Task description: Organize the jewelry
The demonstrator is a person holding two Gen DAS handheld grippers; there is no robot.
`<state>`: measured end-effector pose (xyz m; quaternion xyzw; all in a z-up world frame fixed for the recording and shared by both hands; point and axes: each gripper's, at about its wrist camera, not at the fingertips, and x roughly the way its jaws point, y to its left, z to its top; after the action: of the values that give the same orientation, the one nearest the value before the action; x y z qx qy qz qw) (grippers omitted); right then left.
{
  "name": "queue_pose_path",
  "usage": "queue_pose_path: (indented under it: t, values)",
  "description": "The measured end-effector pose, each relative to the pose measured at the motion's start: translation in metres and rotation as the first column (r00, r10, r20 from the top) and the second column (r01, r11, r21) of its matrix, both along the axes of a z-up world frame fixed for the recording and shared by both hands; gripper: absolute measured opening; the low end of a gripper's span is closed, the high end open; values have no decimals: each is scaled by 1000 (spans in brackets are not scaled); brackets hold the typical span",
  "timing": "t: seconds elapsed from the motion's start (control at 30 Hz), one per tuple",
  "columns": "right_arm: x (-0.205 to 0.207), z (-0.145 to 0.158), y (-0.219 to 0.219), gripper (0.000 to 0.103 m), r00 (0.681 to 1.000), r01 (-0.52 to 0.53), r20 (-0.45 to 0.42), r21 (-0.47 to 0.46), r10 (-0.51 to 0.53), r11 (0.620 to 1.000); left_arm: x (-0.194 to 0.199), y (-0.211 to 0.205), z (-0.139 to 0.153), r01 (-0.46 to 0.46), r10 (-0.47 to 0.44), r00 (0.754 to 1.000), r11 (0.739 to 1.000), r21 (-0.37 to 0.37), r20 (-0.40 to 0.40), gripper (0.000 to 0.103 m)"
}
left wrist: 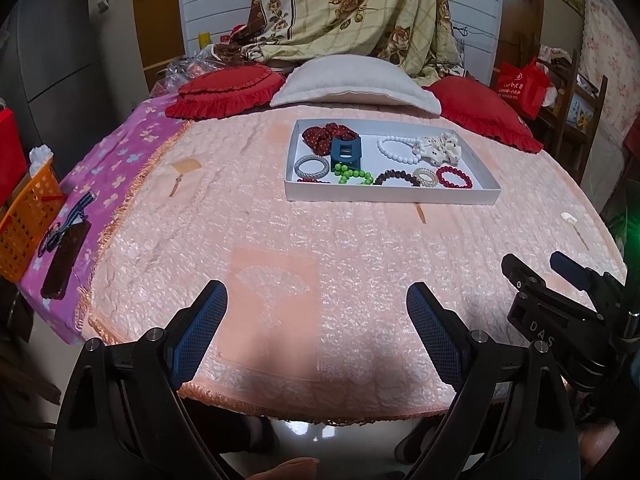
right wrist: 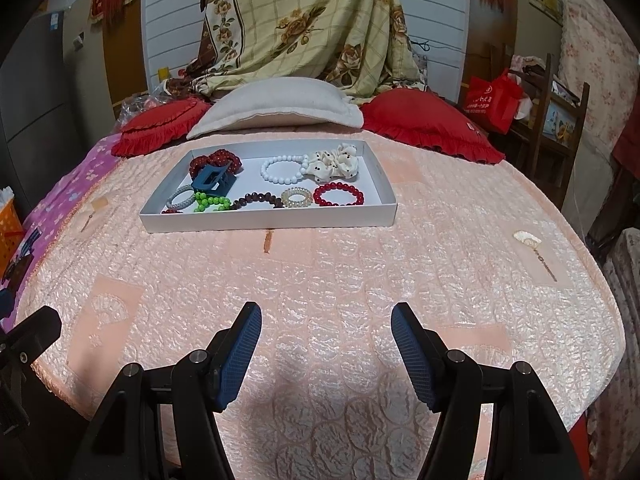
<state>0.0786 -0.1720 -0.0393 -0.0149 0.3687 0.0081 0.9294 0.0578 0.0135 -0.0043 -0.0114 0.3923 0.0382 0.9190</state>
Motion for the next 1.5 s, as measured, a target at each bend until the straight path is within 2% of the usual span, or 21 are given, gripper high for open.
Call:
queue_pose_path:
  t: [1.5]
  values:
    - [3, -8, 4, 65, 1000, -6, -25, -18, 6, 1000, 6, -1, -18, 14, -15, 998, 1000, -19, -65, 91]
